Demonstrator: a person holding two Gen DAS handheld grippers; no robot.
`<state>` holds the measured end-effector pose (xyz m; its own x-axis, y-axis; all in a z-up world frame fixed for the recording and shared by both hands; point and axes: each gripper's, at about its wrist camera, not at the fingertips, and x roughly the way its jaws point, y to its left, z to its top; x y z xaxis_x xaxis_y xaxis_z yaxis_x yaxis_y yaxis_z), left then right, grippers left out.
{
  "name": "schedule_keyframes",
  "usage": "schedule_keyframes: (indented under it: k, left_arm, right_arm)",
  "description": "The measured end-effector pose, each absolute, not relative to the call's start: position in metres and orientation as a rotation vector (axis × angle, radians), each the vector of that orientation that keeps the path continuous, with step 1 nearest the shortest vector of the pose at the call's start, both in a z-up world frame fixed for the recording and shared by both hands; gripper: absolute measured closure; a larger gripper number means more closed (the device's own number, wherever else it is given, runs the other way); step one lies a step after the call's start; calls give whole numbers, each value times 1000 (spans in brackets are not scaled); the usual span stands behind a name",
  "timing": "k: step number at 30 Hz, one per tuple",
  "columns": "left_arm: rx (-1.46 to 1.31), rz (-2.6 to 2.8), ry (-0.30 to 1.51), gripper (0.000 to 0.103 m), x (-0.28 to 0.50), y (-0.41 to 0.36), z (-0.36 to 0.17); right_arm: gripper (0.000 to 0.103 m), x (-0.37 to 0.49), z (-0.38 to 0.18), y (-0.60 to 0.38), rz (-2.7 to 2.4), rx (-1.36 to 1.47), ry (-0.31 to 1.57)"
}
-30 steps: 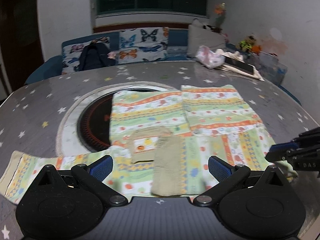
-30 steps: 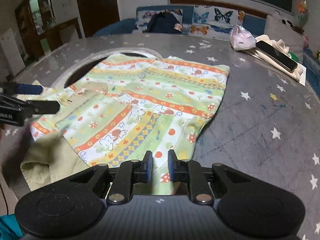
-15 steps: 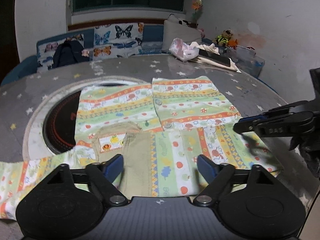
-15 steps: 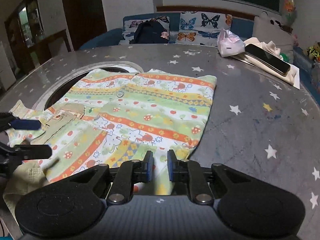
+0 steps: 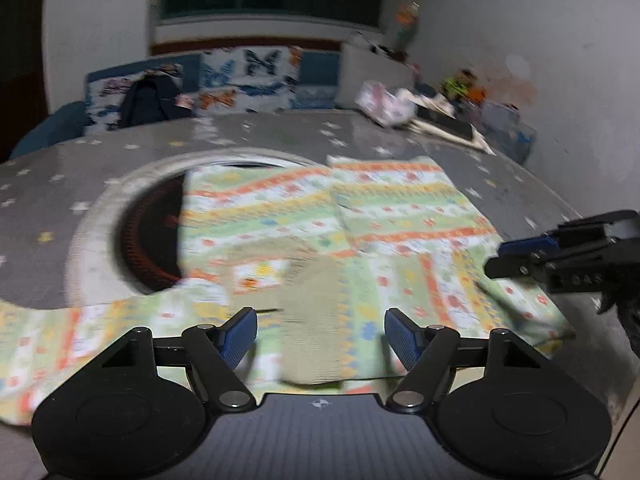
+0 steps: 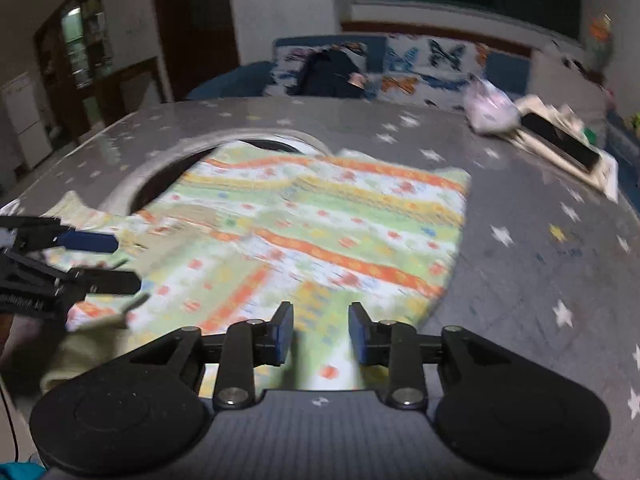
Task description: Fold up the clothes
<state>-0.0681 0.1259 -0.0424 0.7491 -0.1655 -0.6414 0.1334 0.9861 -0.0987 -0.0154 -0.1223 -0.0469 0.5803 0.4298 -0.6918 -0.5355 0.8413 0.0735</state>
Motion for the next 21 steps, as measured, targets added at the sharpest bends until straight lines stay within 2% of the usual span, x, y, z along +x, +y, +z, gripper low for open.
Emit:
schedule_keyframes:
  k: [9,13,21]
  left_arm:
    - [-93,142,683,29,-101,220,-30]
    - [-105,290,684,27,-113,264,-33]
    - [-134,466,715,24,-116,321,-51]
  right_arm:
    - [66,-29,-42,-49,773,-217,728]
    - [66,-27,-56,-27,796,-248,773]
    - [62,-31,-55,-27,796,-258,775]
